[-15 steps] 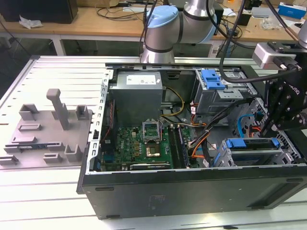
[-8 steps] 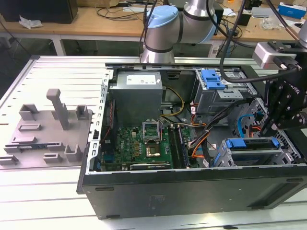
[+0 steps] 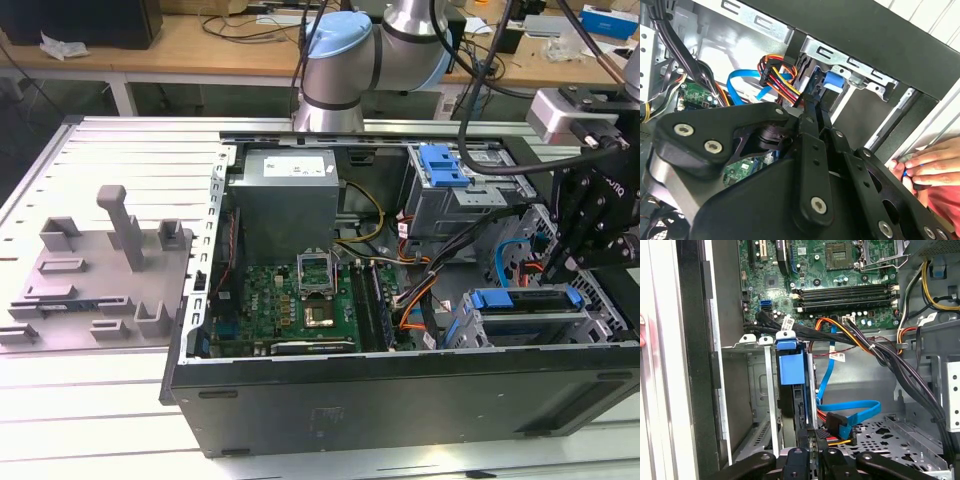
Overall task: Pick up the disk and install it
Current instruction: 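Insert the first disk wire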
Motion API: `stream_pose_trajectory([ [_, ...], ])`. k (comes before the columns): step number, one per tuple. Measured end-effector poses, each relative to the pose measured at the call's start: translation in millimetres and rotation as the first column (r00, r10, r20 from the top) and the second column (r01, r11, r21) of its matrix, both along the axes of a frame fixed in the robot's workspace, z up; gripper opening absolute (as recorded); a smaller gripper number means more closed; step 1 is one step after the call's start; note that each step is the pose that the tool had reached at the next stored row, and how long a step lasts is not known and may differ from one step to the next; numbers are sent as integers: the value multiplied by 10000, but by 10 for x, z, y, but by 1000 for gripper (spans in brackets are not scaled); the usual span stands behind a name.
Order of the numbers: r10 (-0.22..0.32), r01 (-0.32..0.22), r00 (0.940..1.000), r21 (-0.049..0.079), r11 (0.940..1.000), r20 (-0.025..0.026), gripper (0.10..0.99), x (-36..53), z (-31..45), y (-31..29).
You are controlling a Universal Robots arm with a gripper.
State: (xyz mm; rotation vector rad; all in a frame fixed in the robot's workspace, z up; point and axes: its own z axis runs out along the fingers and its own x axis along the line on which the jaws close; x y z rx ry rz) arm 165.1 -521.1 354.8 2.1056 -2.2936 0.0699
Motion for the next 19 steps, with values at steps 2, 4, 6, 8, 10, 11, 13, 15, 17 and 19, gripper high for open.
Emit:
stream_pose_trajectory([
  [2, -1, 1, 10000, 17, 10000, 0, 169, 0, -1, -15],
  [4, 0, 0, 10000, 37, 10000, 0, 169, 0, -6, -27],
  [6, 0, 0, 10000, 60, 10000, 0, 169, 0, -15, -44],
  [8, 0, 0, 10000, 67, 10000, 0, 169, -1, -22, -49],
  [10, 0, 0, 10000, 65, 10000, 0, 169, -2, -24, -51],
  [11, 0, 0, 10000, 67, 10000, 0, 169, -2, -29, -51],
  [13, 0, 0, 10000, 66, 10000, 0, 169, -2, -33, -51],
  [15, 0, 0, 10000, 67, 10000, 0, 169, -2, -36, -51],
  [17, 0, 0, 10000, 67, 10000, 0, 169, -2, -36, -51],
  [19, 0, 0, 10000, 68, 10000, 0, 169, -2, -37, -50],
])
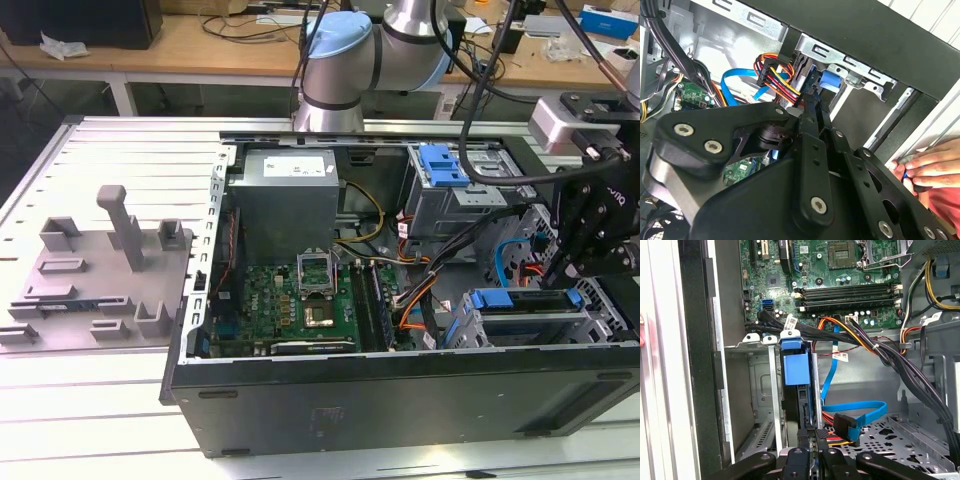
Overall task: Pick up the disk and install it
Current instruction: 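Insert the first disk wire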
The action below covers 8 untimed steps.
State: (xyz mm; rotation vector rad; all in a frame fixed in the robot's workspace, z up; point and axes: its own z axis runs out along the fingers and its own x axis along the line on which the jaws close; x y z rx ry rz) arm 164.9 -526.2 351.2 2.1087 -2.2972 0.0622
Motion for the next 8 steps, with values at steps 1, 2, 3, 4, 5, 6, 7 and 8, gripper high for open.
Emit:
stream_pose_trajectory([
  [1, 0, 0, 10000, 2, 10000, 0, 169, 0, 0, 0],
  [2, 0, 0, 10000, 2, 10000, 0, 169, 0, 0, 0],
  [3, 0, 0, 10000, 2, 10000, 0, 169, 0, -1, 0],
  [4, 0, 0, 10000, 1, 10000, 0, 169, 0, -2, 0],
  [5, 0, 0, 10000, 2, 10000, 0, 169, 0, -4, 0],
  [6, 0, 0, 10000, 2, 10000, 0, 169, 0, -5, 0],
  [7, 0, 0, 10000, 3, 10000, 0, 169, 0, -9, 0],
  [8, 0, 0, 10000, 3, 10000, 0, 169, 0, -12, 0],
])
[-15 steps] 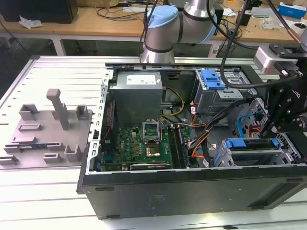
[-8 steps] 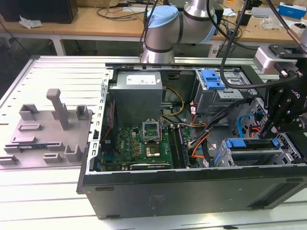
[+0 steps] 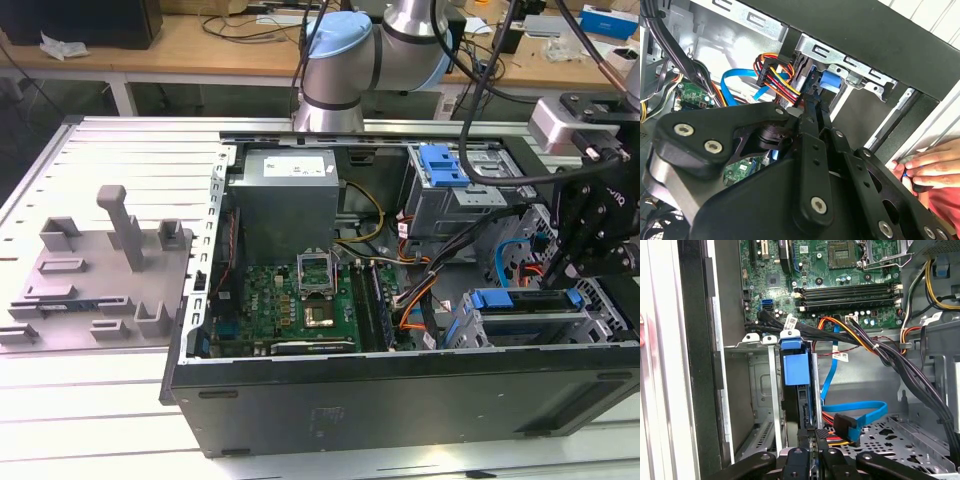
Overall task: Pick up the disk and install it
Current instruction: 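Insert the first disk wire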
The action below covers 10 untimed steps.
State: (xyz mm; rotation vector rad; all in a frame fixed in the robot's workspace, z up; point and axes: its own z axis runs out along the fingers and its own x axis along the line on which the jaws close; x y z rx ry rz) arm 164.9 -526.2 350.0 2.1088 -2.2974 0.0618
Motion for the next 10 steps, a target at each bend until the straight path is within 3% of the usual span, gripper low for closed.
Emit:
stream_pose_trajectory([
  [10, 0, 0, 10000, -1, 10000, 0, 169, 0, -30, 0],
])
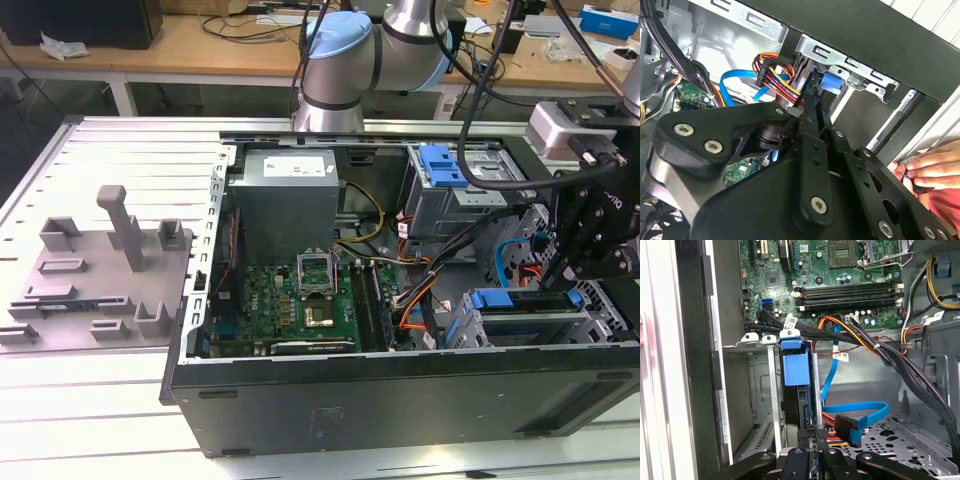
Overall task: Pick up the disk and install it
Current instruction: 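Insert the first disk wire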
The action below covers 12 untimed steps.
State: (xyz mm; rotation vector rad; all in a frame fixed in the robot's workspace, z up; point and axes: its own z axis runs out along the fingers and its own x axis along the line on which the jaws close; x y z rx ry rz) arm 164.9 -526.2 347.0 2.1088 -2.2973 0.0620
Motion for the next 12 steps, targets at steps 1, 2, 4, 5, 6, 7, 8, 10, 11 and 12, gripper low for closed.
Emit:
stream_pose_trajectory([
  [1, 0, 0, 10000, 0, 10000, 0, 169, 0, -2, 0],
  [2, 0, 0, 10000, -1, 10000, 0, 169, 0, -4, 0],
  [4, 0, 0, 10000, -1, 10000, 0, 169, 0, -9, -1],
  [5, 0, 0, 10000, 0, 10000, 0, 169, 0, -11, -1],
  [6, 0, 0, 10000, 0, 10000, 0, 169, 0, -15, -2],
  [7, 0, 0, 10000, 0, 10000, 0, 169, 0, -18, -2],
  [8, 0, 0, 10000, 0, 10000, 0, 169, 0, -20, -2],
  [10, -1, 1, 10000, 0, 10000, 0, 169, 0, -25, -3],
  [11, 0, 0, 10000, 0, 10000, 0, 169, 0, -28, -3],
  [12, 0, 0, 10000, 0, 10000, 0, 169, 0, -31, -3],
])
